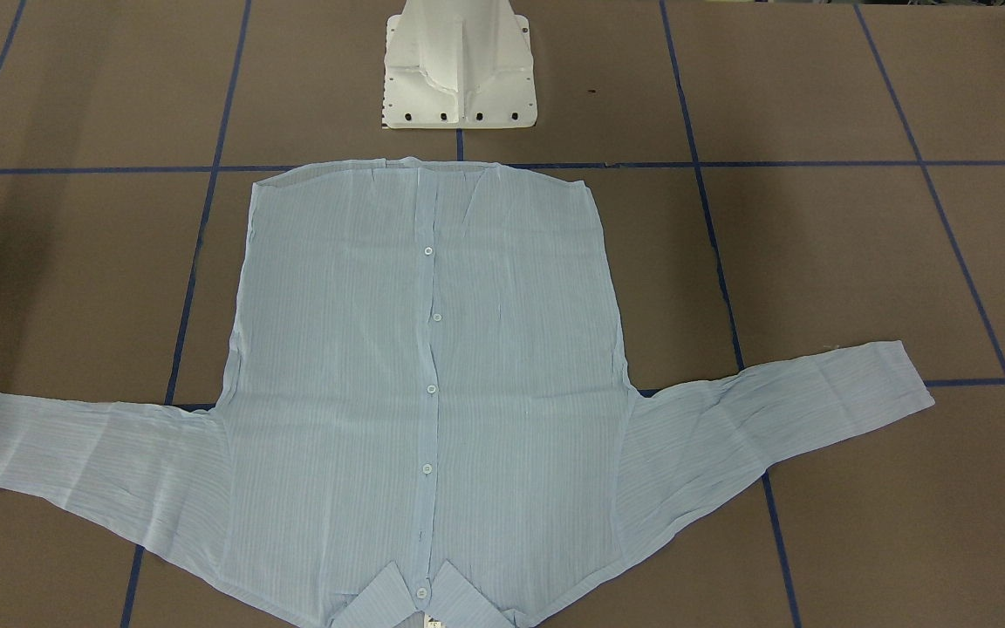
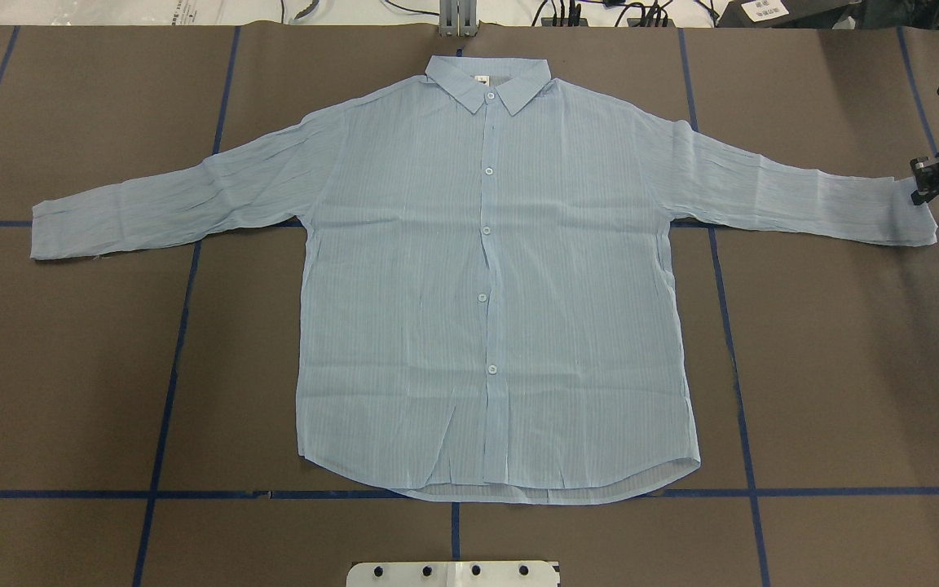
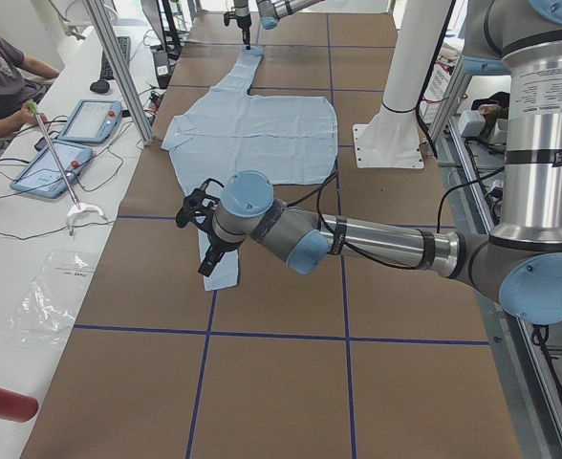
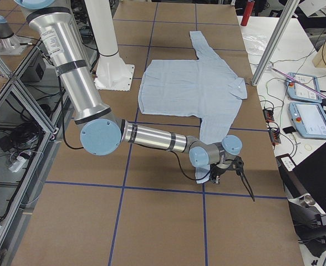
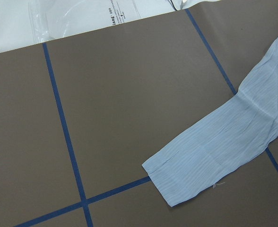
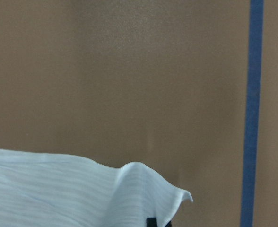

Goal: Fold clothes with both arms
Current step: 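Lower the right gripper onto the sleeve cuff nearest it and grasp it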

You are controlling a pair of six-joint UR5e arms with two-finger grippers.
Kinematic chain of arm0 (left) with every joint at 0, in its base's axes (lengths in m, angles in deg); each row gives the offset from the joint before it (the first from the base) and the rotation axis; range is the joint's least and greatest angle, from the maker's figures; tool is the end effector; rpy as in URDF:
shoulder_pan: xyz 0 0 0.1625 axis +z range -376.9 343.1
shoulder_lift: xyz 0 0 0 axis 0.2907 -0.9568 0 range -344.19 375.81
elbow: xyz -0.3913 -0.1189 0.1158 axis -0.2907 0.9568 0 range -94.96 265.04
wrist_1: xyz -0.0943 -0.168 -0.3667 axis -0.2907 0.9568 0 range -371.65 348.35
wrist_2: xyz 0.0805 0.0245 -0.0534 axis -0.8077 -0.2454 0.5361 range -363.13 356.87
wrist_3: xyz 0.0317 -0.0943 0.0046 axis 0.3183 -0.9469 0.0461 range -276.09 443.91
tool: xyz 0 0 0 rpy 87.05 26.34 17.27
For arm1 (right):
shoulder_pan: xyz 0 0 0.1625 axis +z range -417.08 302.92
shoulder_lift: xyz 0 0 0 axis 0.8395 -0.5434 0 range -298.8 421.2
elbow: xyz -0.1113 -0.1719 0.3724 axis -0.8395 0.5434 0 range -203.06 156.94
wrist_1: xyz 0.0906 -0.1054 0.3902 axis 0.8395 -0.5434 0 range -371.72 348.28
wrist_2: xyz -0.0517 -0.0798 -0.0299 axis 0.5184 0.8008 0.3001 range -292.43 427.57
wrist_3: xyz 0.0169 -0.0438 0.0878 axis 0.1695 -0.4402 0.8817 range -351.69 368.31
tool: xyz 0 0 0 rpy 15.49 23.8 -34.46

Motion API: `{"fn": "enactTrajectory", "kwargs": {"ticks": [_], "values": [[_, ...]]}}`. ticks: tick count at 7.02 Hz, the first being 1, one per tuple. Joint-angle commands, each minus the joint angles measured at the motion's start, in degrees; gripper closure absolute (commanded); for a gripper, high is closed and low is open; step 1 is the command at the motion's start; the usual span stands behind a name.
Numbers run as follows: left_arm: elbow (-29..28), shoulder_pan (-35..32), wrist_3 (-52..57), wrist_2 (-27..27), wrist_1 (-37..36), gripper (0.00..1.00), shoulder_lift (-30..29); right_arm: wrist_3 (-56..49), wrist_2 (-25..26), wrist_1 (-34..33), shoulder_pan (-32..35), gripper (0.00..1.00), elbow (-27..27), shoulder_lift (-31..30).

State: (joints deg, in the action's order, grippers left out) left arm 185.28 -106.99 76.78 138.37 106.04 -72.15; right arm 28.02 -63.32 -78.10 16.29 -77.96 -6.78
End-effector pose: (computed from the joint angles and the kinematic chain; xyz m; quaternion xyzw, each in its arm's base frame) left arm -0.0561 -0.4901 0.5232 0.2516 0.4296 0.0796 0.8636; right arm -0.1216 -0.6453 0.7010 -0.0266 -0.3573 -0.0070 0.9336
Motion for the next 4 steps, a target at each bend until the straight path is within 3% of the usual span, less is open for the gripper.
{"fn": "enactTrajectory", "kwargs": {"ticks": [1, 2, 4], "values": [[0.0, 0.0, 0.0, 0.0, 0.0, 0.00, 0.1, 1.9, -0.2, 0.0, 0.0, 1.00, -2.2, 0.0], [0.1, 0.0, -0.1, 0.0, 0.0, 0.00, 0.1, 6.6, -1.9, -0.4, 0.1, 1.00, -8.8, -1.1], [0.1, 0.0, 0.0, 0.1, 0.0, 0.00, 0.1, 19.8, -5.2, -0.2, -3.6, 1.00, -16.4, -0.6]]}}
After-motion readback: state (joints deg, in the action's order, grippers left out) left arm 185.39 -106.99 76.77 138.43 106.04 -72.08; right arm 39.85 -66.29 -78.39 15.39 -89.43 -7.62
